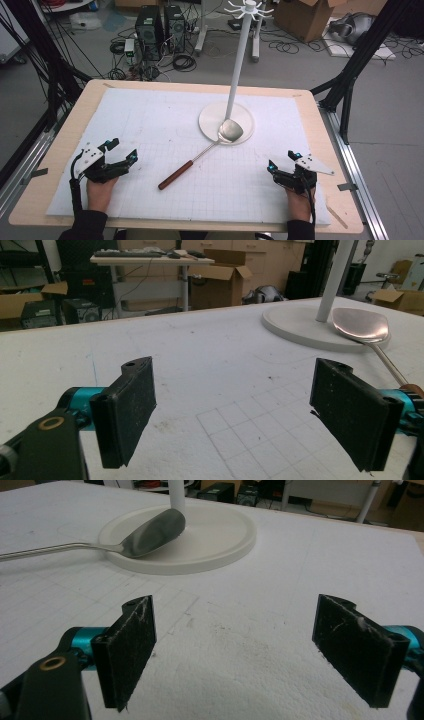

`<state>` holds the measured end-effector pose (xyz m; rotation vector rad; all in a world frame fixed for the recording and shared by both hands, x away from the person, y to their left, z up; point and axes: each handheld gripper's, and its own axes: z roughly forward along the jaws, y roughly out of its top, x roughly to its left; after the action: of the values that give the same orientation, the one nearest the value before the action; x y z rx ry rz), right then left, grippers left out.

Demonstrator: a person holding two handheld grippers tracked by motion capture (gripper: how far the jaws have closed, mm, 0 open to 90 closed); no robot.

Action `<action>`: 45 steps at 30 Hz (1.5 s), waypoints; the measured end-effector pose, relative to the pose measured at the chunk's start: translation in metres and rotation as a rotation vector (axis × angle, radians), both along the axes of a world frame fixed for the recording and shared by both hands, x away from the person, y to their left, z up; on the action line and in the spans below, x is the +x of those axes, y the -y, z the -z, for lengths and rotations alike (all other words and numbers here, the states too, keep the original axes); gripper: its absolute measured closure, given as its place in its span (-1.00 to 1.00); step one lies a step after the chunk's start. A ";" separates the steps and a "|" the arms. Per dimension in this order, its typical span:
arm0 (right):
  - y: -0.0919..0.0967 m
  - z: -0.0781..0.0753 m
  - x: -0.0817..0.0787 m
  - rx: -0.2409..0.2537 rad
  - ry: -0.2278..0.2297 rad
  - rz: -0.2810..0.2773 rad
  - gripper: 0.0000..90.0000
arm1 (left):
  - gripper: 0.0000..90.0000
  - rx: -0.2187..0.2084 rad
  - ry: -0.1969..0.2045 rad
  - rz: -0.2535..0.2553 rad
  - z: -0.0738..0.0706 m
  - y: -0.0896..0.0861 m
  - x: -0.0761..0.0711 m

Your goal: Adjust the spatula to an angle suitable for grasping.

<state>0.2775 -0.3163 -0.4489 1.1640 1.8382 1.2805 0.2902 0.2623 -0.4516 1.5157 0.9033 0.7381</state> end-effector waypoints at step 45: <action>-0.002 0.000 -0.001 -0.009 0.001 -0.007 -0.63 | -0.13 0.234 -0.449 0.440 -0.033 0.181 0.078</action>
<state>0.2768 -0.3147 -0.4490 1.1533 1.8473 1.2745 0.3686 0.0816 -0.4188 2.0504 0.7789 0.1851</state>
